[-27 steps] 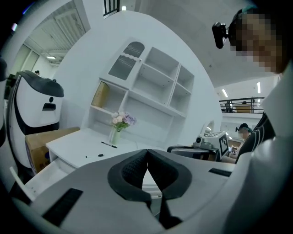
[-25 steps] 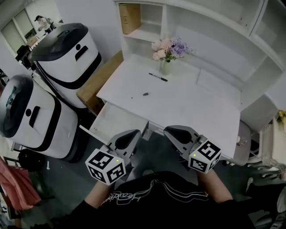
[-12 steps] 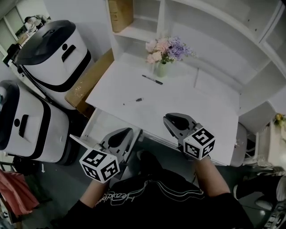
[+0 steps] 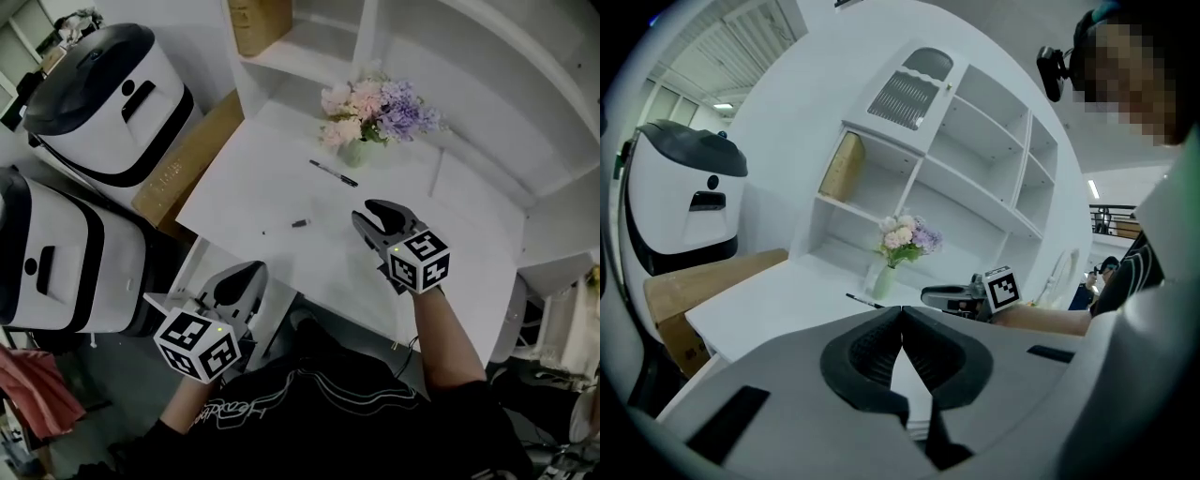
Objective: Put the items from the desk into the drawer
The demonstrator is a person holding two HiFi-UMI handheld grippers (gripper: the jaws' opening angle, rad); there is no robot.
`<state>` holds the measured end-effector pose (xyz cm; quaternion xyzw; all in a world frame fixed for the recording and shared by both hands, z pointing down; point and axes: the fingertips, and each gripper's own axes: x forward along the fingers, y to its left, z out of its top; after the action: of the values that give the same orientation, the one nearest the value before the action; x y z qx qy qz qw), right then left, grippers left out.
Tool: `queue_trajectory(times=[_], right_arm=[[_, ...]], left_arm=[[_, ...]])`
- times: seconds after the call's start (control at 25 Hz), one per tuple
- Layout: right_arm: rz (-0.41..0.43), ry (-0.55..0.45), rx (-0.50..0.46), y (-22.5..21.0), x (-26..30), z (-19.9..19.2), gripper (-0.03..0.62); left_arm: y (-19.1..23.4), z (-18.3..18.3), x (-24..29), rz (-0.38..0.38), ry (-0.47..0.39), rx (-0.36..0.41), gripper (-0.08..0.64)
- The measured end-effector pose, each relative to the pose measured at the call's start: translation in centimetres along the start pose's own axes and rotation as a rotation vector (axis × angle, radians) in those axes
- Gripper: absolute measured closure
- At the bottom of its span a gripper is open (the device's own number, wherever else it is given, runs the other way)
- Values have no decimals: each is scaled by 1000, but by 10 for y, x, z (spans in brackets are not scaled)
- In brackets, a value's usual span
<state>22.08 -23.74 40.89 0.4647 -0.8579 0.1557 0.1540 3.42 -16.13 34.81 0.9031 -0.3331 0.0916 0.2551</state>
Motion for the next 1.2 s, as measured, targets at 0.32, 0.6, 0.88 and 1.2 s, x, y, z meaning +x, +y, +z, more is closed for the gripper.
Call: queue_trajectory(times=[0.32,0.6,0.88,1.2], right_arm=[[-51,172,-137,-63,82,-36,425],[-67,293,-163,-99,125,-71,420],[-66,346,-111,-110,134,-87,431],[-38,388,-147,-97,137,-89,515]], left_arm=[[49,1,17,70,30,-21,540],[78,-6,24,117,55,-54,540],[89,-13,26,136,65,-78,540],[86,-18,21,141,65,-82,540]])
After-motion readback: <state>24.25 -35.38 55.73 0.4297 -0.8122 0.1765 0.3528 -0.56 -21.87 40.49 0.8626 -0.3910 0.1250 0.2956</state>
